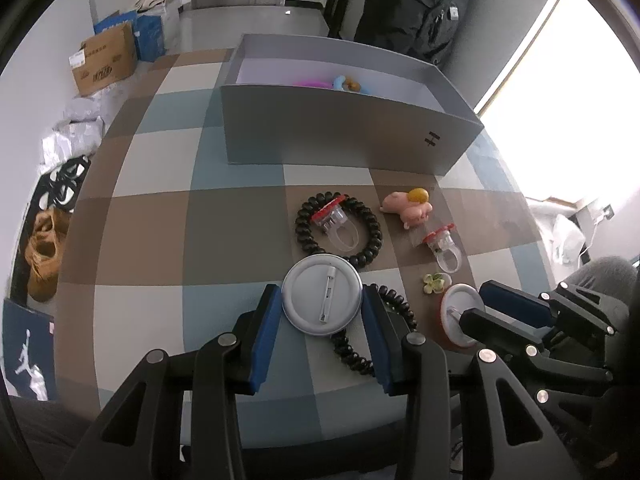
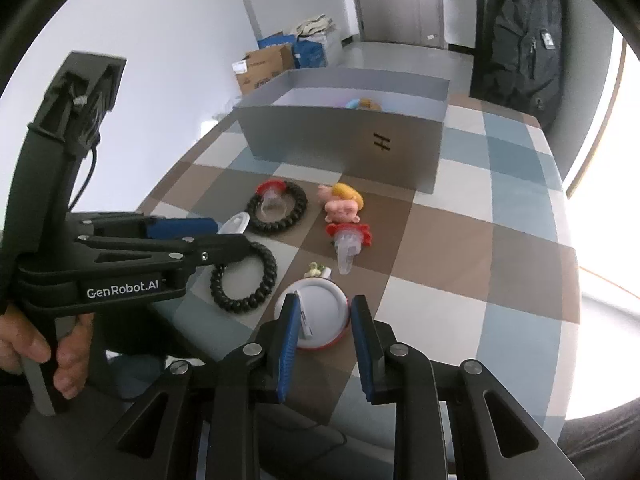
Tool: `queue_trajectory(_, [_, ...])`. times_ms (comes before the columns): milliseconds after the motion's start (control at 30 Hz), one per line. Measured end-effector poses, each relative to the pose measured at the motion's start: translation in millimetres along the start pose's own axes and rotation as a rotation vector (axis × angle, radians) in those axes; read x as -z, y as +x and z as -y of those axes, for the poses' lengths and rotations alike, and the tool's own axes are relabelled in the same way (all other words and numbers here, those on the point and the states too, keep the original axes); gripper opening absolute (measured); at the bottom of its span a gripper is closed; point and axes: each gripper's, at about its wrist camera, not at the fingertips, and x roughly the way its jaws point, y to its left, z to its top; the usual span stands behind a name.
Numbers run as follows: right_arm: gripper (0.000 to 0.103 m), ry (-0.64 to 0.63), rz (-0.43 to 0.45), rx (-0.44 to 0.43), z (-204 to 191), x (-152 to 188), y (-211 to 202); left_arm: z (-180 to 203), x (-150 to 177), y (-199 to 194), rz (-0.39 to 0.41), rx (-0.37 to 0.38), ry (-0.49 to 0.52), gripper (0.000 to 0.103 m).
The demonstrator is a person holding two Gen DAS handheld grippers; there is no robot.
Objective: Organize jewelry
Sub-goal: 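Grasp the white round lid with the left tool while the right tool grasps the white-red lid, then carry both lids into the grey box and open both tools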
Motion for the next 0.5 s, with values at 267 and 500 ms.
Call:
queue_trajectory(267, [0.025, 0.076, 0.05, -0.032, 13, -8, -8, -12, -4, 1, -0.01, 0.078, -0.102, 0.035])
queue_trajectory(500, [0.025, 0.143, 0.09, -0.076, 25, -16, -15, -23, -6, -5, 0.009, 0.142, -0.164, 0.018])
